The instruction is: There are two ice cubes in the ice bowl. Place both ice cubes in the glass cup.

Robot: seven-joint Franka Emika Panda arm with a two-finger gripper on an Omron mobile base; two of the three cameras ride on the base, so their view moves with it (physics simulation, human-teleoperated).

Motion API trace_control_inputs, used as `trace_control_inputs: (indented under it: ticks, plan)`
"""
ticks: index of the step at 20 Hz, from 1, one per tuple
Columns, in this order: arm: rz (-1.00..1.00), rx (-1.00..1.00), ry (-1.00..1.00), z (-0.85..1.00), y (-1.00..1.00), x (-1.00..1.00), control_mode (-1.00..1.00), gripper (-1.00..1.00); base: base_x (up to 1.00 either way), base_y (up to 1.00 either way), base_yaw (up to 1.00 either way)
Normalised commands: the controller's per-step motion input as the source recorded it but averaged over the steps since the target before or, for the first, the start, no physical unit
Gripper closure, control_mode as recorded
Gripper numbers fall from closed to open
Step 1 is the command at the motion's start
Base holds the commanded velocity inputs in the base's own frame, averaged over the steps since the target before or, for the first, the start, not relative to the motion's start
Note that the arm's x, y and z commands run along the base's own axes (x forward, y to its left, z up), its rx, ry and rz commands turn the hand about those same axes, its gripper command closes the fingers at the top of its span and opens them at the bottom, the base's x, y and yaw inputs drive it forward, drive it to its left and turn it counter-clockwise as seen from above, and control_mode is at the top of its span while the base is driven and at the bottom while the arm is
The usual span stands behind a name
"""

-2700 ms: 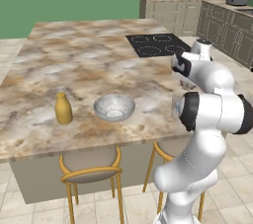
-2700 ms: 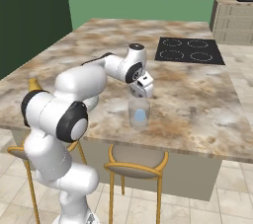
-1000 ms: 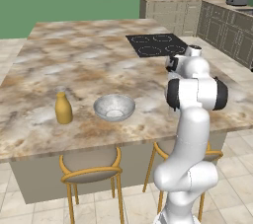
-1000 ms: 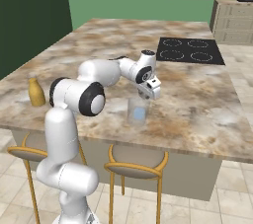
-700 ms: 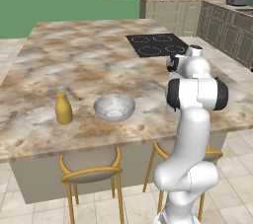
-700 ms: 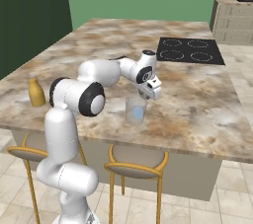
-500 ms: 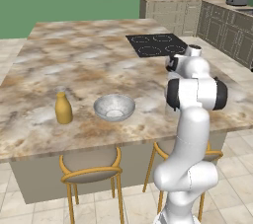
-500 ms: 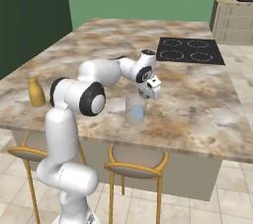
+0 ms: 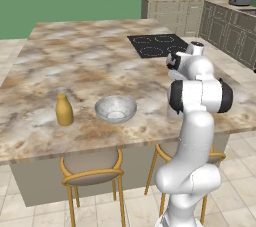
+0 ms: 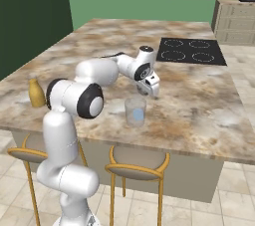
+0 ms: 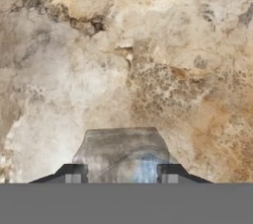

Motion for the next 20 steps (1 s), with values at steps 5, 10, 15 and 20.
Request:
trace_control_inputs:
  ticks: [5, 10, 15, 20]
  plan:
    - [0.00, 0.00, -0.01, 0.04, 0.06, -0.50, -1.00, 1.00, 0.00, 0.00, 0.00]
    - [0.00, 0.00, 0.00, -0.16, 0.00, -0.61, -1.00, 1.00, 0.00, 0.00, 0.00]
    - [0.00, 0.00, 0.00, -0.05, 0.07, -0.12, -1.00, 1.00, 0.00, 0.00, 0.00]
    - [0.00, 0.00, 0.00, 0.00, 0.15, 0.08, -1.00, 1.00, 0.00, 0.00, 0.00]
